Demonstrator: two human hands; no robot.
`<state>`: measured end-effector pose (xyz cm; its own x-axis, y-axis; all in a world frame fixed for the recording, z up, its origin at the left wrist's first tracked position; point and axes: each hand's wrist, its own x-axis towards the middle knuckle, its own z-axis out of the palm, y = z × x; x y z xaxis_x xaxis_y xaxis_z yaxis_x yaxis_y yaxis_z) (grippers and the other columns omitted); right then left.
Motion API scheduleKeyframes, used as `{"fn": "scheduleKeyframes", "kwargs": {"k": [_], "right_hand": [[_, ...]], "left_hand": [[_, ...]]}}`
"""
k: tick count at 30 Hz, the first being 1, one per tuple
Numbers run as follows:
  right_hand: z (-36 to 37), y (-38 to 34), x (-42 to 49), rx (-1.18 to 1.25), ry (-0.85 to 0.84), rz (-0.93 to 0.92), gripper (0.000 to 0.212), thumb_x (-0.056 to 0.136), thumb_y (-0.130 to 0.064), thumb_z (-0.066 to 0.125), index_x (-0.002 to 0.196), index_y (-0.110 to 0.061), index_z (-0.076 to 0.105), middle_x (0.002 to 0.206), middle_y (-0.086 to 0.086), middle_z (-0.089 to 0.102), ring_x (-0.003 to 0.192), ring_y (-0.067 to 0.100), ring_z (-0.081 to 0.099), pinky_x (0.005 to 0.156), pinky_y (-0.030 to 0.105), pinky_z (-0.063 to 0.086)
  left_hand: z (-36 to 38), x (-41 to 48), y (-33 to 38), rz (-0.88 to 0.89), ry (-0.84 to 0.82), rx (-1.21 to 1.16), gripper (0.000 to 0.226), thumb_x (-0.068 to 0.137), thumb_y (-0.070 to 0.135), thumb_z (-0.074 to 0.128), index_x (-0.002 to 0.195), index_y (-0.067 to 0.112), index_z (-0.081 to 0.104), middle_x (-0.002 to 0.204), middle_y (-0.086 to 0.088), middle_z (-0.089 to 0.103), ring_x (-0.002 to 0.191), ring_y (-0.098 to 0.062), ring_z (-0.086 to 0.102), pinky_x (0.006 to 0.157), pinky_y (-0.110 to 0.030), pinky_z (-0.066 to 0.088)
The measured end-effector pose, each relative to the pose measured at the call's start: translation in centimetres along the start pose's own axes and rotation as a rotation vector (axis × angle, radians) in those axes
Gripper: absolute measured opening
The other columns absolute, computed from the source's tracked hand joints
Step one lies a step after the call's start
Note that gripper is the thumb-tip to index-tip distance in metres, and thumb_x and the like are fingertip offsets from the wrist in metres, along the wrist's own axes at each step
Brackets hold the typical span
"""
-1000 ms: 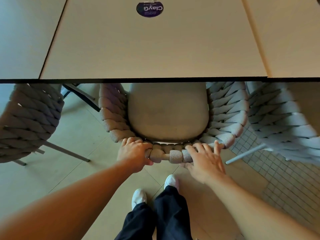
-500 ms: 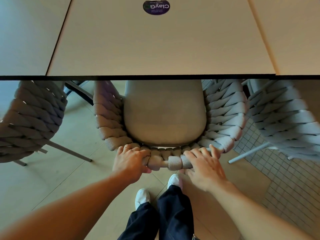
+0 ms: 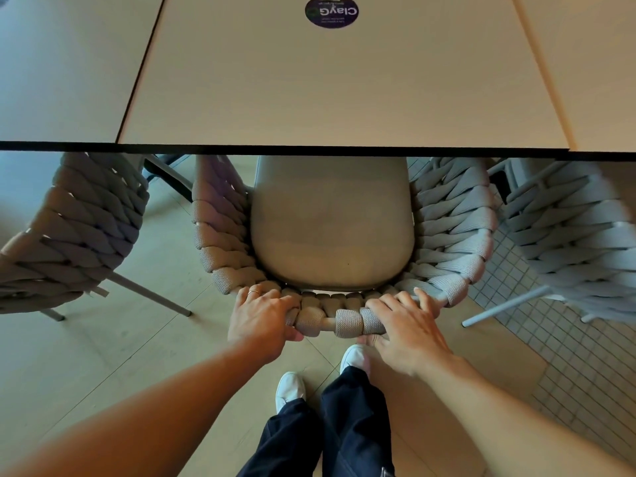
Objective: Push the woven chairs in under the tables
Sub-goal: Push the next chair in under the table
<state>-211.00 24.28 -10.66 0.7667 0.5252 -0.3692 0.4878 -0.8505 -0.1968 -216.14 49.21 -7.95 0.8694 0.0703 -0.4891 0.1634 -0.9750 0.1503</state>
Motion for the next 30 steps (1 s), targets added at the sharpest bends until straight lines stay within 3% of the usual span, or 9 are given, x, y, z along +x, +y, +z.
{"fn": "scheduleKeyframes", "kwargs": {"k": [30], "right_hand": [[0.4, -0.1, -0.2, 0.064, 0.060, 0.002, 0.054, 0.072, -0.067, 0.058, 0.116, -0.035, 0.057, 0.107, -0.013, 0.059, 0.113, 0.018, 0.050, 0.109, 0.042, 0.016]], "left_hand": [[1.1, -0.8, -0.4, -0.001, 0.035, -0.041, 0.063, 0.074, 0.071, 0.060, 0.130, 0.045, 0.050, 0.127, 0.014, 0.055, 0.129, -0.023, 0.035, 0.109, -0.037, 0.018]]}}
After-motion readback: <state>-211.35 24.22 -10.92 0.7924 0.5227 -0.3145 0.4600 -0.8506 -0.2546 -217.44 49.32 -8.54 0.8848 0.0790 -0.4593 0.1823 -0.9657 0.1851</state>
